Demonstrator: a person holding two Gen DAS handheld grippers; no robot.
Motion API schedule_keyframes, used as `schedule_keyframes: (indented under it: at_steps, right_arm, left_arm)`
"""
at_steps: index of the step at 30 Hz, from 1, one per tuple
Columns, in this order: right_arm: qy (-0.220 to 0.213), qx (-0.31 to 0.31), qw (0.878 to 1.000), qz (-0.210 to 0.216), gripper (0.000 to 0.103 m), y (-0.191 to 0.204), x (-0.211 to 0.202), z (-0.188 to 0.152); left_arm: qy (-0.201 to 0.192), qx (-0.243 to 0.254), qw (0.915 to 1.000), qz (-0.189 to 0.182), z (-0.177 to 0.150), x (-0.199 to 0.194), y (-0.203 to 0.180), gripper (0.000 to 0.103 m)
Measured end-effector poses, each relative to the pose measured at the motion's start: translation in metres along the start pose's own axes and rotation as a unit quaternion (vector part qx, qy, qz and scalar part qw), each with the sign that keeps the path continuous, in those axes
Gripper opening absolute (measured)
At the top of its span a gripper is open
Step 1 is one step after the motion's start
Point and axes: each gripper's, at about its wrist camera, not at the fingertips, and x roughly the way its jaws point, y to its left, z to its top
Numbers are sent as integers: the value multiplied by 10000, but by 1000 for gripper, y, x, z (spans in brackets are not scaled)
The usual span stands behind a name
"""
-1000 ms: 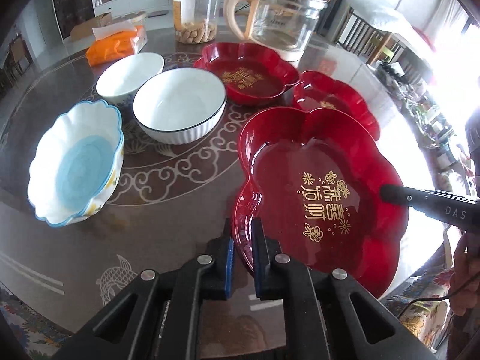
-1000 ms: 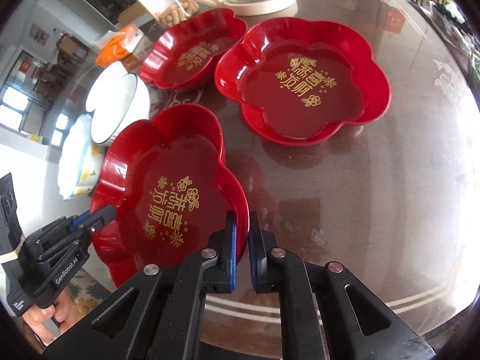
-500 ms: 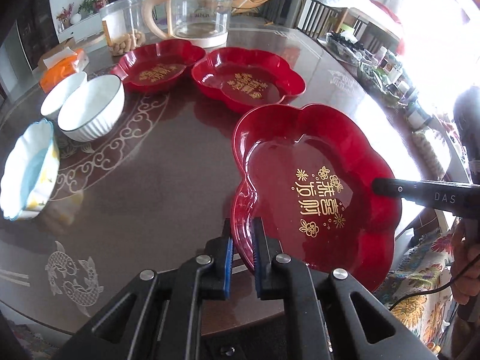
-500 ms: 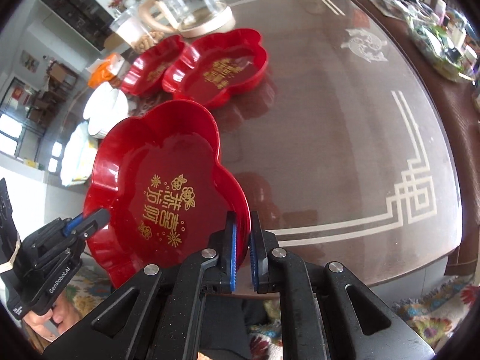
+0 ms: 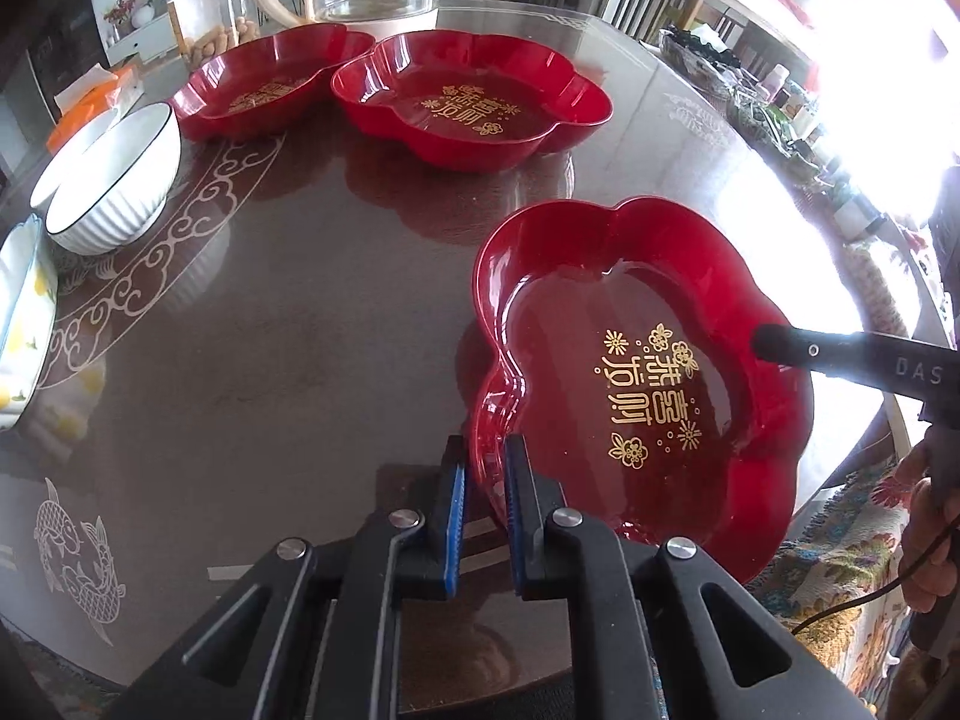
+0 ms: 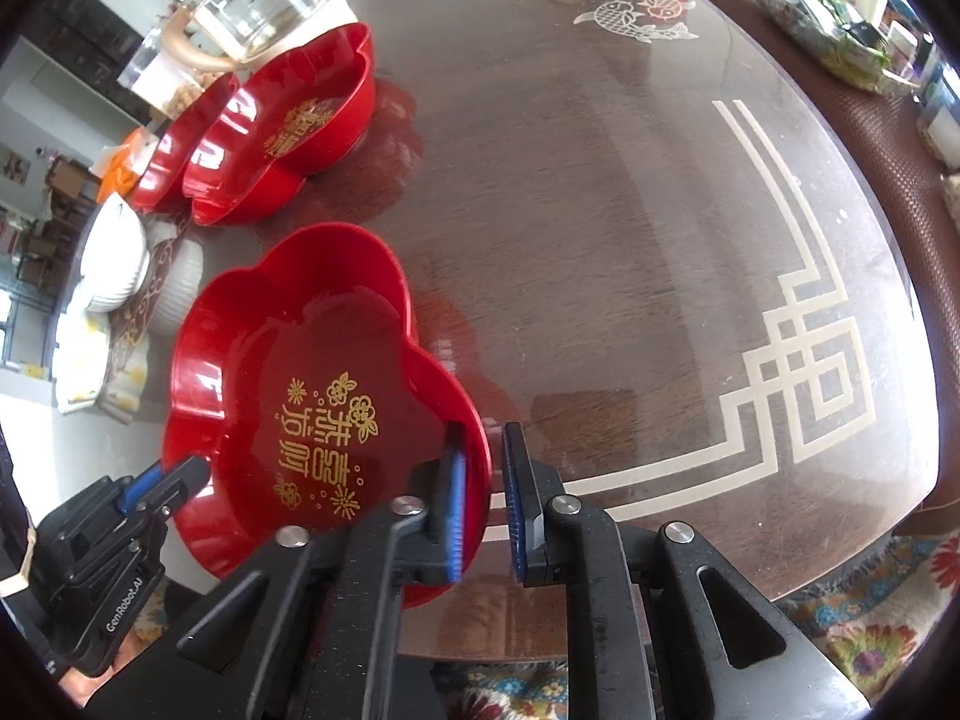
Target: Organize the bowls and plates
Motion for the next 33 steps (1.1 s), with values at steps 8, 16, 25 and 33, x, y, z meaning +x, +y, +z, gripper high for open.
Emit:
schedule_keyframes:
  at_steps: [8,16,25,33]
  right_arm:
    - [-1612,235,9866,-120,66,14,-88,-14]
    - [-2922,311,9546,-491,72,57,-140,-71]
    - [-3169,-54,9362,-1520,74,75,-121,-109]
    - [-3340,-265,9268,-1695,74,94,-152,-104]
  left_arm:
    - [-1005,-382,9942,-1,-1,-71,38,34]
    - [-2066,-561,9757,474,-29,-141,75,88]
    - [-1857,-526,9765,955,-82,-137,117,88]
    - [-2590,-763,9571,1052,-82,-189,130,88]
